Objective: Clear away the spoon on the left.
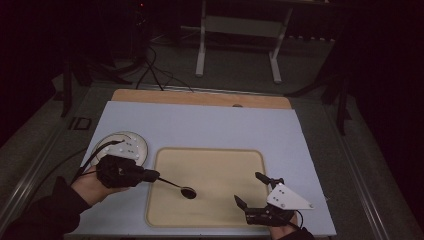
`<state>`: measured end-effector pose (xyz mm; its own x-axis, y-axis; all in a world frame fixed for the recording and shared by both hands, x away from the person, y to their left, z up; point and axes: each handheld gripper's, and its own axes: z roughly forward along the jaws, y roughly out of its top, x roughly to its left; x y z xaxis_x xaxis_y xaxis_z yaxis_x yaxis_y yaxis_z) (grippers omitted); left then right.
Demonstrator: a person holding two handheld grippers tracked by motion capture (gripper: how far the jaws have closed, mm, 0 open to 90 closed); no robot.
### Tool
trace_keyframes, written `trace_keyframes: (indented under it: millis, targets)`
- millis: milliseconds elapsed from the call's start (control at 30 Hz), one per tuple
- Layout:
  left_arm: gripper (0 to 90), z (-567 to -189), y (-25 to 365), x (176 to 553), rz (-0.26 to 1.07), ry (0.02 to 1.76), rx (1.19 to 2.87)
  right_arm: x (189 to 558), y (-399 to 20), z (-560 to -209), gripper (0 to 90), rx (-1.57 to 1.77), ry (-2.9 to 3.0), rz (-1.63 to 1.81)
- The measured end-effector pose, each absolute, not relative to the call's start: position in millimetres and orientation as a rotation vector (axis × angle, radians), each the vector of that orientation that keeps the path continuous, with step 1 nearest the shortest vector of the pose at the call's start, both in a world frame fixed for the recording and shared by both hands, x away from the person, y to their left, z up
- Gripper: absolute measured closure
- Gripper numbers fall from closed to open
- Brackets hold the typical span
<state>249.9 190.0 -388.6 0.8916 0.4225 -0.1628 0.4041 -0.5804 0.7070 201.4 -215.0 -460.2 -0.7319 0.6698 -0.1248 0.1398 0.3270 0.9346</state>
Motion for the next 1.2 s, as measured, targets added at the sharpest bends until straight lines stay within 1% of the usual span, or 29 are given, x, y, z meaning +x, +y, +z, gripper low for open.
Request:
trace_keyframes:
  millis: [533, 667, 733, 867, 967, 1200]
  targets:
    - [89.1, -402.3, 160.5, 265.2, -0.137, 0.543, 2.391, 202.2, -215.2, -460.5, 10.8, 0.708, 2.100, 1.406]
    - [89.0, -404.9, 153.3, 274.5, -0.175, 0.555, 2.438, 201.7, -214.8, -460.5, 10.7, 0.710, 2.104, 1.401]
    - [88.9, -405.8, 147.7, 278.3, -0.177, 0.554, 2.465, 202.0, -215.2, -460.5, 10.8, 0.712, 2.102, 1.402]
    - [88.8, -407.2, 135.9, 283.9, -0.140, 0.529, 2.518, 203.2, -215.5, -461.5, 10.8, 0.722, 2.112, 1.398]
    - [88.4, -407.5, 132.5, 287.2, -0.152, 0.529, 2.515, 203.5, -215.9, -461.5, 10.8, 0.725, 2.110, 1.403]
    - [86.1, -409.9, 120.0, 296.3, -0.106, 0.502, 2.487, 203.5, -216.9, -461.2, 10.8, 0.726, 2.113, 1.412]
